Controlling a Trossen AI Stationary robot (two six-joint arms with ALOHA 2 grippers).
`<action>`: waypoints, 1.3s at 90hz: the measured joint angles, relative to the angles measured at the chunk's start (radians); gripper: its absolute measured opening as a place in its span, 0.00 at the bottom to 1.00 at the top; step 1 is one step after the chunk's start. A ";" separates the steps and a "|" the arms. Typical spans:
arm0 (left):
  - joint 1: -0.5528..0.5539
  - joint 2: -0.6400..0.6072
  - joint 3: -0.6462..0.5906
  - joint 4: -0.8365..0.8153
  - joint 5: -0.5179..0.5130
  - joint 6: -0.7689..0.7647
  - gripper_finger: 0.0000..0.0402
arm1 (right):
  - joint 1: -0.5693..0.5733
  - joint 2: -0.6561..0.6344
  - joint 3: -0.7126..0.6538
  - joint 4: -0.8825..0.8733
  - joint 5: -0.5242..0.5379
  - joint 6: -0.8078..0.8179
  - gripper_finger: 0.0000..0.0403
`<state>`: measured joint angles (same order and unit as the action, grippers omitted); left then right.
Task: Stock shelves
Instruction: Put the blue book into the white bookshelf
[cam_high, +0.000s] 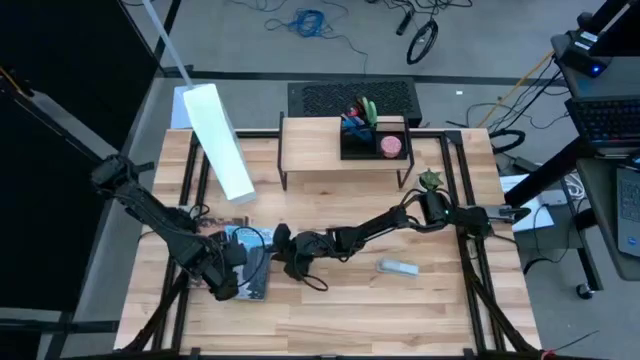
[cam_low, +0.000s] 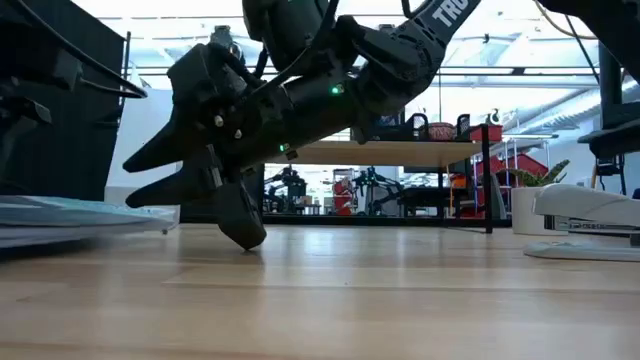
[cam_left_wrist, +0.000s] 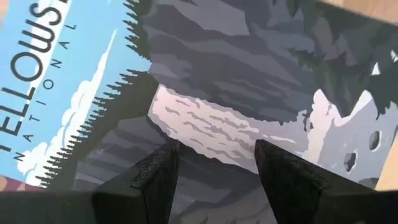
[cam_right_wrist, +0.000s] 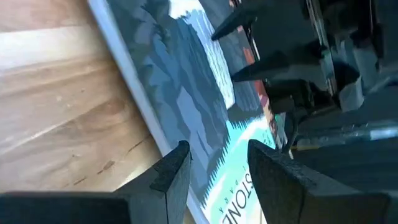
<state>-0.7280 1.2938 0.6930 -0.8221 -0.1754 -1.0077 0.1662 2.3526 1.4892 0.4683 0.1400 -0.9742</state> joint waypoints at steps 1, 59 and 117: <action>0.000 0.000 0.000 0.001 0.000 0.000 0.49 | 0.000 0.000 0.000 -0.001 0.007 0.022 0.35; -0.001 0.000 0.000 0.009 -0.054 -0.007 0.49 | -0.139 -0.100 -0.001 -0.300 -0.236 1.356 0.35; -0.021 -0.002 -0.062 0.139 -0.075 -0.032 0.49 | -0.205 -0.099 -0.001 -0.301 -0.245 1.413 0.52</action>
<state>-0.7486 1.2915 0.6312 -0.6835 -0.2506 -1.0393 -0.0388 2.2532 1.4879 0.1673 -0.1049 0.4392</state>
